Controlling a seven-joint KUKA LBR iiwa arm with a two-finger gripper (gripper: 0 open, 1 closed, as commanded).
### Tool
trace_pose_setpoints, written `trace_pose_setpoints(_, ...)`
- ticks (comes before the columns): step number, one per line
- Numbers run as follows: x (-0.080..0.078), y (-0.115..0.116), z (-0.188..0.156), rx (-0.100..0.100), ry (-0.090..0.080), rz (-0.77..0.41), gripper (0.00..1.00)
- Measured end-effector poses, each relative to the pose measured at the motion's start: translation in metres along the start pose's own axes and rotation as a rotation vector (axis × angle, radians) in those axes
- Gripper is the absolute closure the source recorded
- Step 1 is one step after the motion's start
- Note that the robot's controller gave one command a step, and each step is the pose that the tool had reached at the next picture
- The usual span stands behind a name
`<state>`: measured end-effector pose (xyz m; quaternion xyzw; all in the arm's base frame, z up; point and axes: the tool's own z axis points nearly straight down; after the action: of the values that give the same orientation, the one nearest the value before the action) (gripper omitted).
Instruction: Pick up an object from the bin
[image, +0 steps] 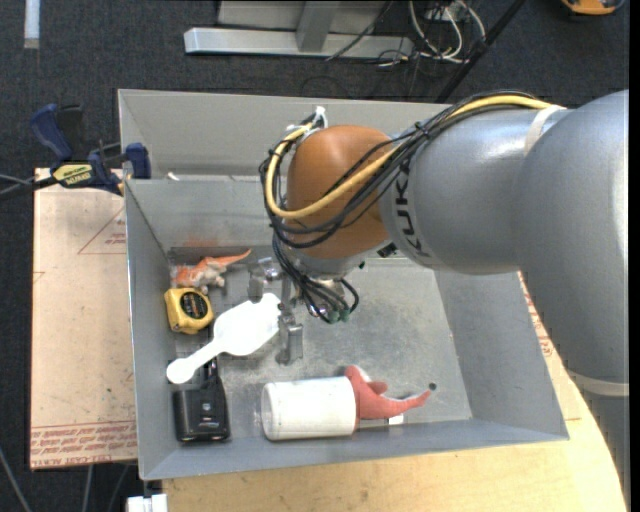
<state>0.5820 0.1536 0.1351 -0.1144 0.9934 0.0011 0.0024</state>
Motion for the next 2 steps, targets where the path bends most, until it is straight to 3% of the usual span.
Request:
trace_pose_setpoints(1,0.0023,-0.0108,0.0603,-0.001,-0.004,-0.256,1.0)
trace_pose_setpoints(2,0.0023,-0.0108,0.0604,-0.002,-0.004,-0.256,1.0)
